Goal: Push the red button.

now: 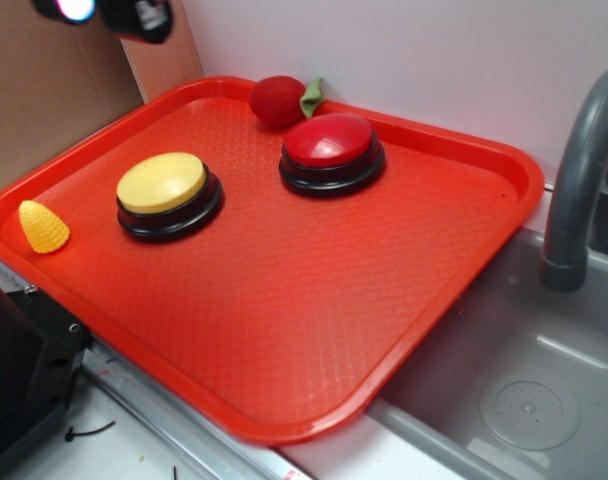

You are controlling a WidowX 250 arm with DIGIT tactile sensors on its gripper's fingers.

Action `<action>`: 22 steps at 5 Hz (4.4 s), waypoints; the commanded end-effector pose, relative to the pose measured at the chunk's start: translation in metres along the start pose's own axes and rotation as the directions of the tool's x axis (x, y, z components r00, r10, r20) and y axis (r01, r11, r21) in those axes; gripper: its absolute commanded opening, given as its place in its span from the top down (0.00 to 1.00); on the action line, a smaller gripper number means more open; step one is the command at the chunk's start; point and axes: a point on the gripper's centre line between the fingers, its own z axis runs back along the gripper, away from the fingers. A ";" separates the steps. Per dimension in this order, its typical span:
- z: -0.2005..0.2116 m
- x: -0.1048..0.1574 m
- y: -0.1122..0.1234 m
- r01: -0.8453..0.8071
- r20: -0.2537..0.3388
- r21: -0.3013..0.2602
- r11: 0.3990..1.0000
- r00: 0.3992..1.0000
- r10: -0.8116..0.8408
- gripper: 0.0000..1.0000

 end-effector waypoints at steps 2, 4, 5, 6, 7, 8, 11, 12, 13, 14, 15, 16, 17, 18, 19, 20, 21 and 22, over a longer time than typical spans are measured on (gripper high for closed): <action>-0.005 0.037 -0.015 -0.016 0.159 0.082 0.996 0.987 0.003 0.00; -0.050 0.072 -0.036 0.063 0.229 0.012 0.998 0.971 -0.064 0.00; -0.065 0.080 -0.036 0.102 0.232 0.049 0.994 0.966 -0.111 0.00; -0.088 0.095 -0.041 0.149 0.187 0.062 0.987 0.970 -0.158 0.00; -0.106 0.101 -0.050 0.217 0.158 0.069 0.974 0.961 -0.226 0.00; -0.118 0.102 -0.053 0.245 0.123 0.069 0.967 0.960 -0.252 0.00; -0.058 0.078 -0.052 0.234 0.251 0.111 0.966 0.934 -0.255 0.00; -0.043 0.069 -0.045 0.196 0.256 0.079 0.977 0.944 -0.210 0.00; -0.033 0.063 -0.042 0.179 0.233 0.068 0.981 0.954 -0.190 0.00; -0.026 0.061 -0.041 0.171 0.206 0.073 0.982 0.961 -0.183 0.00; -0.019 0.059 -0.038 0.170 0.181 0.061 0.984 0.967 -0.179 0.00; -0.015 0.056 -0.036 0.158 0.191 0.061 0.986 0.967 -0.167 0.00; -0.008 0.052 -0.033 0.141 0.152 0.047 0.989 0.978 -0.146 0.00; -0.001 0.048 -0.032 0.126 0.141 0.026 0.992 0.982 -0.129 0.00; 0.003 0.045 -0.031 0.120 0.138 0.025 0.992 0.983 -0.123 0.00; 0.009 0.040 -0.031 0.115 0.127 0.025 0.993 0.985 -0.117 0.00; 0.015 0.034 -0.031 0.119 0.104 0.011 0.993 0.987 -0.120 0.00; 0.018 0.032 -0.031 0.107 0.094 0.016 0.994 0.990 -0.108 0.00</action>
